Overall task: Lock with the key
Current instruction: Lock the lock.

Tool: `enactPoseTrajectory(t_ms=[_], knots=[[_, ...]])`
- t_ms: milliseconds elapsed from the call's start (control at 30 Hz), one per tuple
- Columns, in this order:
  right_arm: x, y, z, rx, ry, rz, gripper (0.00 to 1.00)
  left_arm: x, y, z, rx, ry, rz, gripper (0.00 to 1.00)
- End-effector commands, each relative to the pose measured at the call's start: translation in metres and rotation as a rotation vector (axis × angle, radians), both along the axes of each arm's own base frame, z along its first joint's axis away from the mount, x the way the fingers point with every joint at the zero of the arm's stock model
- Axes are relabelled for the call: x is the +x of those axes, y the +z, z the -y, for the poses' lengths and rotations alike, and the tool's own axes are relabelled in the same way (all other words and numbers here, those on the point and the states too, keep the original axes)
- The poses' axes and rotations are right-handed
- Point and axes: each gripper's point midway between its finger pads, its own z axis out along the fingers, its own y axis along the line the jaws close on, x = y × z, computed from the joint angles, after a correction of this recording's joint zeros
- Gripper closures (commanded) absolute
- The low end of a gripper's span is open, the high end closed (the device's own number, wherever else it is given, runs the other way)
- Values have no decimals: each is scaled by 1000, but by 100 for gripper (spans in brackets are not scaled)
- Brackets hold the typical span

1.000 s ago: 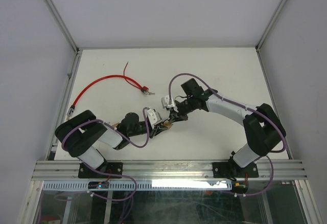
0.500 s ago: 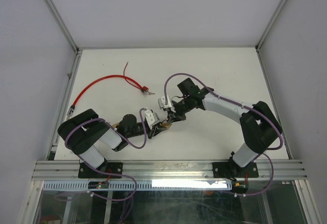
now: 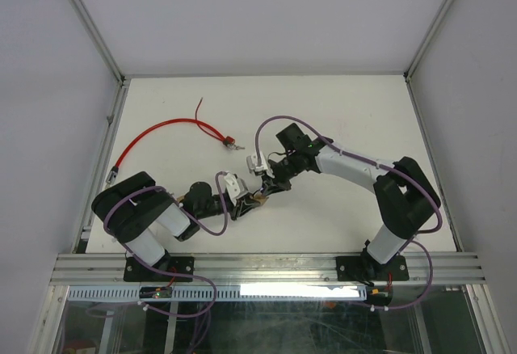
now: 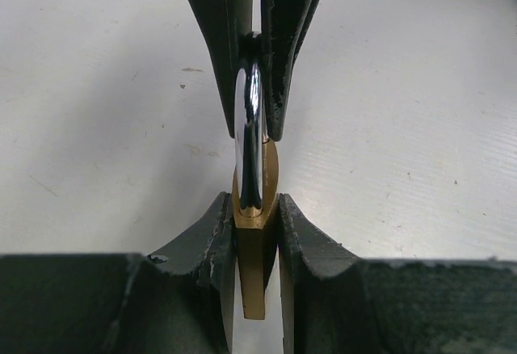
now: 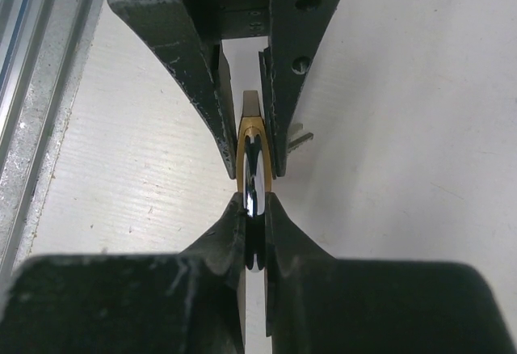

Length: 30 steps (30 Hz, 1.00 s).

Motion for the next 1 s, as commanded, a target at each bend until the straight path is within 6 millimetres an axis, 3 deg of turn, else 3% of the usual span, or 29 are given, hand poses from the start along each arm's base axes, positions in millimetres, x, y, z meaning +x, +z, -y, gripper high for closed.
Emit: enactPoseTrajectory(t_ms=[0,200,400,533,633,833,967], knots=[[-109,-104,87,-570,86,-328,100,10,-6,-5,20,46,13,100],[-116,-106,79,-595,99,-331,100,9,-9,-6,21,41,2,100],[-98,-96,63,-530,12,-311,100,8,-13,-3,32,27,-18,100],[-75,-66,48,-409,-40,-291,100,8,-9,-2,20,30,-29,100],[-52,-40,48,-295,-107,-272,100,11,1,-3,-11,64,-51,100],[-28,11,53,-102,-167,-256,100,6,42,7,-154,59,-132,66],[-22,36,58,-15,-184,-270,100,4,60,12,-213,62,-213,50]])
